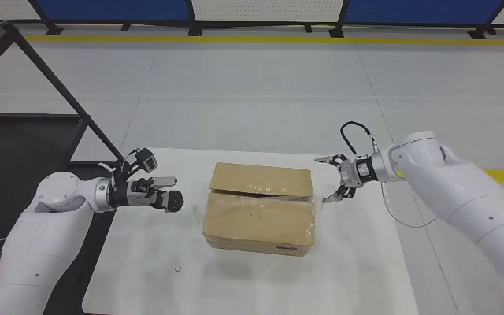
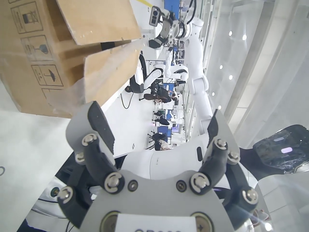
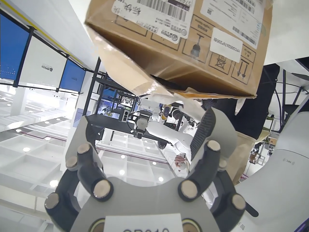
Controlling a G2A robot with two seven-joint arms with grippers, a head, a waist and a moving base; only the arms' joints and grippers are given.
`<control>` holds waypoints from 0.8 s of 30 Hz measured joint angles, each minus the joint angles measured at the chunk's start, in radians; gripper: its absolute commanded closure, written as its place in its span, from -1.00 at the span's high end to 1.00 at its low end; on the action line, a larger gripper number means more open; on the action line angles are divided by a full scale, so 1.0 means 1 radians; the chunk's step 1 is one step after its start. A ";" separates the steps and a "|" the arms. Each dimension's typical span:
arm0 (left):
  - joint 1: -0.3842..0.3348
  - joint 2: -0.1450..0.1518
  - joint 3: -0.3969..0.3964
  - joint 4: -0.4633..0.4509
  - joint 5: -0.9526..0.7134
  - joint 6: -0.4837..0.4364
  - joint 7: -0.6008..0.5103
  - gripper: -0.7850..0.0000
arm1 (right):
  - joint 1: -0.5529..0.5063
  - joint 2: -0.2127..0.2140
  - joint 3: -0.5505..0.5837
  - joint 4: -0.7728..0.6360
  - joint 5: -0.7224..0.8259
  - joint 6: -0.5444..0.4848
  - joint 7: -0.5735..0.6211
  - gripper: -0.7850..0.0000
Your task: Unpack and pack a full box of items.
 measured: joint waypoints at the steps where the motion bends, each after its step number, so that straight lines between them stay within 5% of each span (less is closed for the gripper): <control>1: 0.013 0.004 0.004 -0.032 0.006 0.000 0.000 1.00 | -0.004 0.005 0.011 -0.008 -0.004 -0.030 -0.004 1.00; 10: 0.163 0.066 -0.047 -0.209 0.166 -0.091 0.000 1.00 | -0.131 0.113 0.157 -0.206 -0.040 -0.382 -0.039 1.00; 16: 0.279 0.082 -0.076 -0.237 0.218 -0.122 0.085 1.00 | -0.234 0.189 0.262 -0.389 -0.055 -0.431 -0.110 1.00; 24: 0.332 0.052 -0.046 -0.217 0.121 -0.250 0.283 1.00 | -0.335 0.245 0.368 -0.530 -0.074 -0.402 -0.177 1.00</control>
